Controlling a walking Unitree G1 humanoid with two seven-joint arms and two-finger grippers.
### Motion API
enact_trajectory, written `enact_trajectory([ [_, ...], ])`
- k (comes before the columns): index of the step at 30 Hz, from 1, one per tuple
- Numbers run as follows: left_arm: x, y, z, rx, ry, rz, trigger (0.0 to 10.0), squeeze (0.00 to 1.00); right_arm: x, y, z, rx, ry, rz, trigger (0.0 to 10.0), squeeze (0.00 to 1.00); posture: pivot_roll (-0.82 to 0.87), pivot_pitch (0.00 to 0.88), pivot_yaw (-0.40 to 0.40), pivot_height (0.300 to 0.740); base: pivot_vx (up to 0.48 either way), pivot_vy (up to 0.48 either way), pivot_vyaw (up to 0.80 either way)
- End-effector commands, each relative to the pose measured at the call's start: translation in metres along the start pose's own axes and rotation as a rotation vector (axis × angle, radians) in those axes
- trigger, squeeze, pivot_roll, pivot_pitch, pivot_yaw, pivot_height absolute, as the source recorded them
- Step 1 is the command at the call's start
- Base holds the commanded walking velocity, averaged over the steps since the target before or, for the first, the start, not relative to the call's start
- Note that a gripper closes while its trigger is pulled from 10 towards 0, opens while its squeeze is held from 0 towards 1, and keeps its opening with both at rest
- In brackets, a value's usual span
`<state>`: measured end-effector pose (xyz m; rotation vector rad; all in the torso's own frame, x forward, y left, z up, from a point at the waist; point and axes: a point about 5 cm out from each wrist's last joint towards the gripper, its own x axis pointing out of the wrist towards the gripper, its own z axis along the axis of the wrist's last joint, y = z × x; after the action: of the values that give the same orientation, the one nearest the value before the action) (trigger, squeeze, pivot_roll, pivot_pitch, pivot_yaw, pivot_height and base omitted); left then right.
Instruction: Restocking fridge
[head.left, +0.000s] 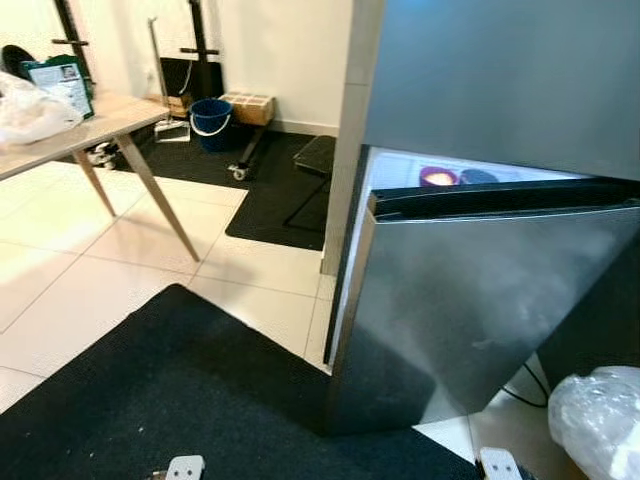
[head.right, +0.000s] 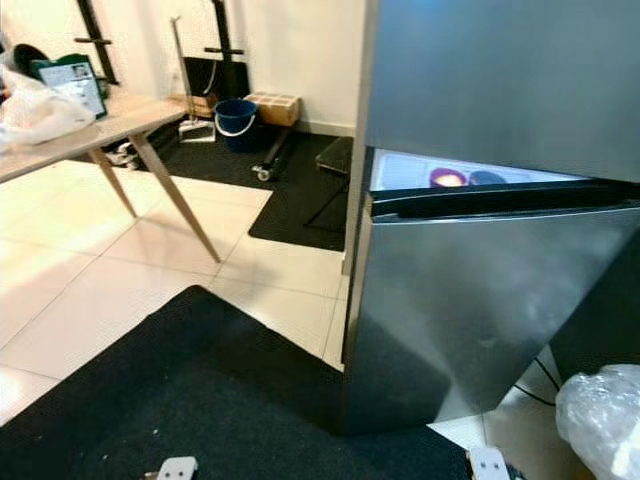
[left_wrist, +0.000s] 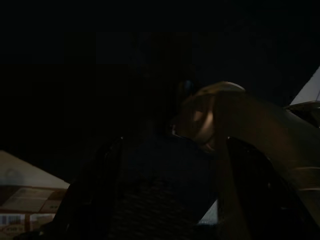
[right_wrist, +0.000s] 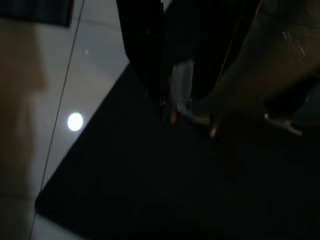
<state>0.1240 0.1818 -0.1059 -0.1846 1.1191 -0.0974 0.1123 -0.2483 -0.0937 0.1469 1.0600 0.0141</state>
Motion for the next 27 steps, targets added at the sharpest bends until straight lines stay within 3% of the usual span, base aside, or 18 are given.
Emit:
enact_trajectory([
  [1,0.0014,-0.0049,-0.0008,-0.008,0.003,-0.009,10.0,0.0,-0.0005,-0.0022,-0.0002,-0.015,0.013,-0.014,10.0,0.0,0.02,0.0,-0.041,0.74,0.0,0.0,0.74],
  [19,0.0022,-0.0036,0.0064,0.006,-0.002,-0.004,10.0,0.0,0.0036,0.0047,0.002,-0.021,0.015,-0.029,10.0,0.0,0.03,0.0,-0.026,0.74,0.0,0.0,0.7],
  [27,0.0002,0.0034,0.0072,0.032,0.007,0.005,10.0,0.0,0.0041,0.005,0.0011,-0.045,0.026,-0.052,10.0,0.0,0.03,0.0,-0.015,0.74,0.0,0.0,0.0],
])
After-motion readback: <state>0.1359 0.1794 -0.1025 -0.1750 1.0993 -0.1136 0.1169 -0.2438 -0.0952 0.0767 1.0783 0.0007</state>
